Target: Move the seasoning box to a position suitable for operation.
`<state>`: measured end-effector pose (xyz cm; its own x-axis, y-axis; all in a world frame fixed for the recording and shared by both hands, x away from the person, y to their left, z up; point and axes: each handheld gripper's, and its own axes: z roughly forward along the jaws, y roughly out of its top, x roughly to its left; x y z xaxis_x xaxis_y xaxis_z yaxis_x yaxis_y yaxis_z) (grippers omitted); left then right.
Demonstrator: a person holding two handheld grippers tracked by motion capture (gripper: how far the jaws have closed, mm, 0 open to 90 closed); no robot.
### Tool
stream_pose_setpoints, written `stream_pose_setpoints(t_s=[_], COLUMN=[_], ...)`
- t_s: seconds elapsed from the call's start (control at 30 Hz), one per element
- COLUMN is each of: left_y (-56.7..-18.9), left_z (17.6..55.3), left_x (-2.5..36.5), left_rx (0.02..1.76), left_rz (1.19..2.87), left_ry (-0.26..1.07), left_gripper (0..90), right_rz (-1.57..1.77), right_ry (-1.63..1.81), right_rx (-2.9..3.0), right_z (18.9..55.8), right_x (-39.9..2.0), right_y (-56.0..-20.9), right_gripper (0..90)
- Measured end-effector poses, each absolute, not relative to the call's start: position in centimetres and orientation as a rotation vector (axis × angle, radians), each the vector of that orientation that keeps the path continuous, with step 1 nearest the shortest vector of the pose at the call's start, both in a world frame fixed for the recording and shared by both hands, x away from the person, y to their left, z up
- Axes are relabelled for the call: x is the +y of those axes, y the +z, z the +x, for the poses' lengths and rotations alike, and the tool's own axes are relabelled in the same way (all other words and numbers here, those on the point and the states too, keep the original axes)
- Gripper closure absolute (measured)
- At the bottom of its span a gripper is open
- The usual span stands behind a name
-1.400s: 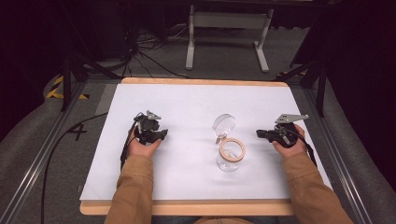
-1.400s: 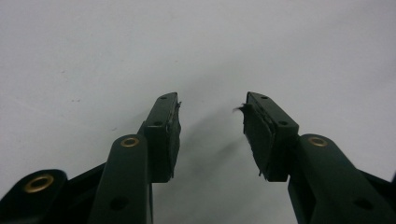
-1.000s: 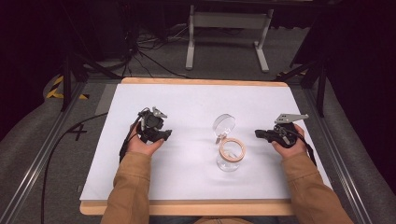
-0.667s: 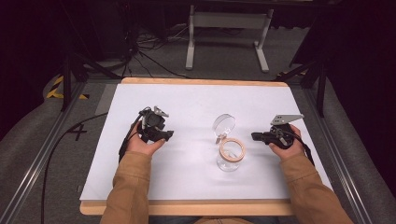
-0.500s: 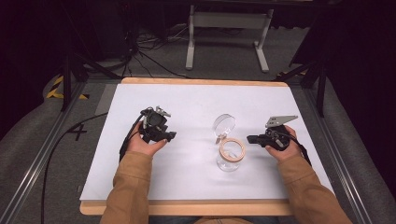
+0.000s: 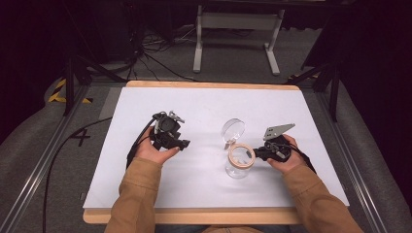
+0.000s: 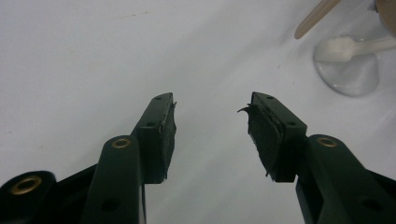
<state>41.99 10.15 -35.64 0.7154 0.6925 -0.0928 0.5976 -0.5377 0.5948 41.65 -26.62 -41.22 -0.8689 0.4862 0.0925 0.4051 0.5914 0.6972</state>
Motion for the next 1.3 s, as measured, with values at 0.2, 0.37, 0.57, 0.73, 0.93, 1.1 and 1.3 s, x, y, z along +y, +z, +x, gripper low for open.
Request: stream_pose_setpoints(t_s=[0.2,0.37,0.57,0.73,0.93,1.1,1.3], left_y=[-35.6,-35.5,-35.5,-35.4,-35.3,-35.3,-35.2], left_z=[42.0,42.1,42.5,42.8,43.1,43.3,43.5], left_x=[10.1,10.1,9.4,8.8,8.0,7.4,6.9], left_rx=[0.974,0.968,0.944,0.926,0.898,0.874,0.858], left_rz=[2.31,2.314,2.319,2.325,2.334,2.34,2.34], left_ry=[0.192,0.195,0.185,0.175,0.159,0.159,0.154], left_gripper=[50.4,50.5,50.5,50.5,50.7,51.4,52.0], right_rz=[0.769,0.757,0.751,0.744,0.731,0.723,0.71], right_ry=[1.141,1.138,1.129,1.12,1.105,1.096,1.091], right_rx=[2.705,2.728,2.747,2.762,2.782,2.796,2.808], right_z=[41.6,41.4,40.7,40.0,39.1,38.5,38.1], right_x=[-26.6,-26.5,-26.4,-26.2,-26.1,-25.8,-25.6], right_y=[-41.2,-41.1,-41.2,-41.1,-41.3,-41.3,-41.4], right_gripper=[89.8,89.9,89.9,89.9,89.9,89.9,89.8])
